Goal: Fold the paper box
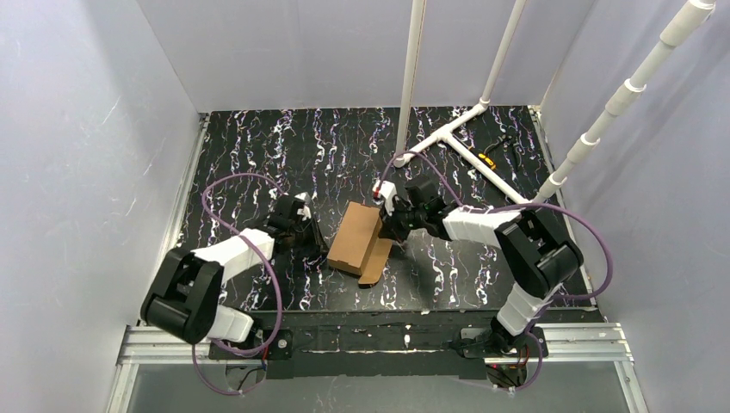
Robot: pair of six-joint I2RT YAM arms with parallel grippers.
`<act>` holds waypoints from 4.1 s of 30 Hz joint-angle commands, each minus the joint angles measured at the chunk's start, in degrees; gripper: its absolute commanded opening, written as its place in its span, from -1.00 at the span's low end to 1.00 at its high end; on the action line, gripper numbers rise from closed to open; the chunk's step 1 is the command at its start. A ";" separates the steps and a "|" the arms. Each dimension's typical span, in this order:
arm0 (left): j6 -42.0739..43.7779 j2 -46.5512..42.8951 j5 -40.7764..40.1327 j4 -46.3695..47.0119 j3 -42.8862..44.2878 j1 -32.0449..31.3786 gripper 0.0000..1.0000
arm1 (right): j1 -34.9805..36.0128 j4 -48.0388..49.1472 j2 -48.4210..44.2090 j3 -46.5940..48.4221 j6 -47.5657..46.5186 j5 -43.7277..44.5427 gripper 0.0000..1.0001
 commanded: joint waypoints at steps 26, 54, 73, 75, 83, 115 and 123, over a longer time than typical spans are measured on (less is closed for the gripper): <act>-10.19 -22.35 13.62 9.74 -9.74 1.13 0.97 | -9.59 -38.70 -14.82 -1.89 -55.49 -27.10 0.97; -3.24 -6.02 14.25 15.37 -6.50 0.24 0.63 | 5.87 -11.79 -7.32 -4.96 -42.18 -5.81 -0.32; 0.97 0.93 11.85 5.85 0.39 0.19 0.40 | 5.44 -13.85 -4.21 -1.38 -32.68 -8.82 -0.86; 2.26 1.34 11.36 2.87 2.25 0.13 0.37 | 5.39 -13.96 -4.14 -1.24 -32.31 -8.57 -0.87; 3.58 2.45 10.39 -1.09 4.39 0.17 0.31 | 5.40 -14.16 -3.82 -0.90 -30.34 -8.98 -0.94; -1.75 6.77 8.36 -6.62 10.58 -3.71 0.29 | 5.25 -13.24 -3.96 -0.88 -24.46 -11.87 -0.97; -6.97 5.53 8.54 -3.76 8.58 -3.85 0.14 | 5.35 -14.13 -3.80 -0.62 -24.64 -13.73 -0.97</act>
